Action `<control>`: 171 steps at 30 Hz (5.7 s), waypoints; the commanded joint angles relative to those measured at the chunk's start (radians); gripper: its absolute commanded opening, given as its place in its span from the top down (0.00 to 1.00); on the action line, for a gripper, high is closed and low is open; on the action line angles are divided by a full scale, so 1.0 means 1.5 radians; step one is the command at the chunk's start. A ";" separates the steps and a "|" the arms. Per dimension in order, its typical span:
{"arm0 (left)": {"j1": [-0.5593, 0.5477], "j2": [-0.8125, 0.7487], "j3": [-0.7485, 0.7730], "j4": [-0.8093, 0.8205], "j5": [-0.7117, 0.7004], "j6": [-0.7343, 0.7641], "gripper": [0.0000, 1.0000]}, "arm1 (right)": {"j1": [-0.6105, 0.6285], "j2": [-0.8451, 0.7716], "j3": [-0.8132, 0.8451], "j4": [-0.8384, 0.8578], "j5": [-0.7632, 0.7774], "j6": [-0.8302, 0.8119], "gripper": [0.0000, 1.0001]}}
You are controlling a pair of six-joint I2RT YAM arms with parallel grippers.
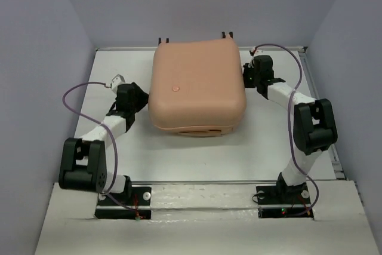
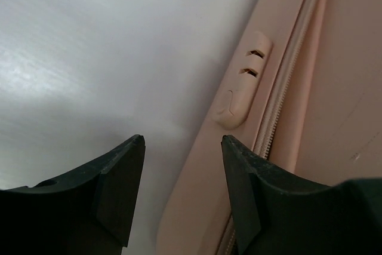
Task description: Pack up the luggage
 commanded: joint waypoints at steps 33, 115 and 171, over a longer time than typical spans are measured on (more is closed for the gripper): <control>-0.004 -0.161 0.282 -0.201 0.029 0.070 0.01 | -0.017 -0.064 0.137 -0.066 -0.245 0.007 0.05; 0.163 0.160 0.503 -0.186 0.215 0.005 0.90 | -0.017 -0.301 -0.213 0.015 -0.175 0.068 0.00; -0.945 -0.126 -0.063 0.022 -0.371 0.045 0.51 | -0.175 -0.575 -0.609 0.328 -0.301 0.093 0.53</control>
